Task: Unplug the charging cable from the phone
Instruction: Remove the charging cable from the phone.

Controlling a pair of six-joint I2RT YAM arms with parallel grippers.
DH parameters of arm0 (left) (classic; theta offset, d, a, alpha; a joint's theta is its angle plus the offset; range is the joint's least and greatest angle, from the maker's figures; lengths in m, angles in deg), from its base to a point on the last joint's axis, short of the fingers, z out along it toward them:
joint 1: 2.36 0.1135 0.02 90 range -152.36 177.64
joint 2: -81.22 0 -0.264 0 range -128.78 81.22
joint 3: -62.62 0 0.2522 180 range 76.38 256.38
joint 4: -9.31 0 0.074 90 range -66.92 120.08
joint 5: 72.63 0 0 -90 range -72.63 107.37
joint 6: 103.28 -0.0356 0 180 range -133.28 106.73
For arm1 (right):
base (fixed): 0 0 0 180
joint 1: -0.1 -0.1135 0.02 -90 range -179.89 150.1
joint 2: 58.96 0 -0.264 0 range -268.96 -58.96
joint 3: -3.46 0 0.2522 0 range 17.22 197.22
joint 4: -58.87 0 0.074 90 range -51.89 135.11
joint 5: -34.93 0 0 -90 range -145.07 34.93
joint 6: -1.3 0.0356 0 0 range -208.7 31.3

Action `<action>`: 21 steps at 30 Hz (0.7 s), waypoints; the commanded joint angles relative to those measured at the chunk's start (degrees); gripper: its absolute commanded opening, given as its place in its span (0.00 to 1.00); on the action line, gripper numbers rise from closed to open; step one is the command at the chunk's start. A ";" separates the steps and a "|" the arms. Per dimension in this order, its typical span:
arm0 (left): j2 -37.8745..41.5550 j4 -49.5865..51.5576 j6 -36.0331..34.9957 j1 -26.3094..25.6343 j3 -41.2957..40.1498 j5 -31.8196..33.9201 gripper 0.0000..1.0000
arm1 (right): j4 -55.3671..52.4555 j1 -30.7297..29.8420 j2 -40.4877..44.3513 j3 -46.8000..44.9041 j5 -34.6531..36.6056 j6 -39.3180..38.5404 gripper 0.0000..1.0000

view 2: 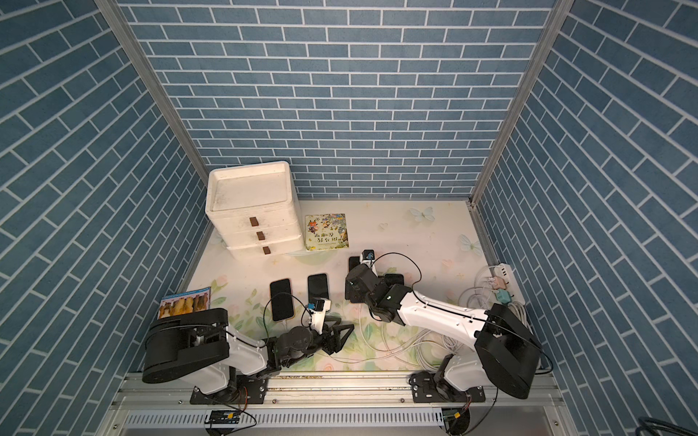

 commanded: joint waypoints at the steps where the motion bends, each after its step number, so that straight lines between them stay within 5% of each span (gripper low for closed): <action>1: -1.50 -3.76 -1.39 -0.07 1.27 -2.30 0.68 | 3.37 -0.36 1.79 -0.79 1.84 1.38 0.02; 21: -8.38 -4.64 -1.10 0.09 6.12 -5.12 0.53 | 6.83 -0.42 4.89 -4.11 1.40 3.15 0.03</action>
